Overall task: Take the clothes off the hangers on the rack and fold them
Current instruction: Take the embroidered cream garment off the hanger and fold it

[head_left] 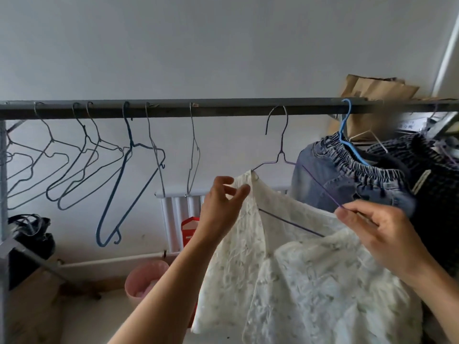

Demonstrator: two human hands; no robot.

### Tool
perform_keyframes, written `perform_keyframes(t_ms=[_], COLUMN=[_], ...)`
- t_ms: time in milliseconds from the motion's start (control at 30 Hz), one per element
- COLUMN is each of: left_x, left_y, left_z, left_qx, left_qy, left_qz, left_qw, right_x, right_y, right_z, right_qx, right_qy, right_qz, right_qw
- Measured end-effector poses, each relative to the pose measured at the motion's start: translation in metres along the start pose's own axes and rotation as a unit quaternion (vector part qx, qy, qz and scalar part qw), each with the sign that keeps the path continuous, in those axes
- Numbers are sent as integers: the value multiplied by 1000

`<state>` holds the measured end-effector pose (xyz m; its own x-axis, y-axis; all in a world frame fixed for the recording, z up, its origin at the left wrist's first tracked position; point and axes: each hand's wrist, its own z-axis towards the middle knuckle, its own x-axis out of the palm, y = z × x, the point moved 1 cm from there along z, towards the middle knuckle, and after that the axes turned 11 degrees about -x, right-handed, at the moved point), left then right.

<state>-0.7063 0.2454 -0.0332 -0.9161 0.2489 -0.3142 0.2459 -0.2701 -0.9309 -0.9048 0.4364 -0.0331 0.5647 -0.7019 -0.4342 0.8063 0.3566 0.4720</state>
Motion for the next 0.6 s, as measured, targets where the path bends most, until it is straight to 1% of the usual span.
perform_keyframes(t_ms=[33,67,100,167,233,333,367,433,467,500,533,600], left_x=[0,1,2,0,-4,-9,-9,-9,-9,-10,-14,-21], left_y=[-1,-2,-2,0,5,9,7,0,-1,-1,1,9], left_z=[3,4,5,7,9,5,-1,-13,-15,-14,-11,-6], left_qx=[16,29,39,58,74,109,139,230,276,307,321,329], left_qy=[-27,-58,-89,-131,-153,-143,-138,-134,-120,-92,-54,5], left_qz=[95,183,243,291,320,308,302,280,256,224,196,192], left_qw=[995,981,965,946,932,934,933,922,919,920,925,925], right_x=[1,3,4,6,7,10,12,15,17,17,17,14], right_y=[3,6,9,12,10,1,1,8,14,19,22,19], right_z=[-3,-5,-7,-10,-12,-16,-17,-16,-14,-13,-12,-11], right_qx=[-1,-1,-1,-1,7,48,56,56,53,49,43,39], right_qy=[4,7,10,11,9,15,13,20,27,32,37,33], right_qz=[3,9,15,31,42,45,50,66,78,88,97,97], right_qw=[1000,1000,1000,999,999,998,997,996,995,994,994,994])
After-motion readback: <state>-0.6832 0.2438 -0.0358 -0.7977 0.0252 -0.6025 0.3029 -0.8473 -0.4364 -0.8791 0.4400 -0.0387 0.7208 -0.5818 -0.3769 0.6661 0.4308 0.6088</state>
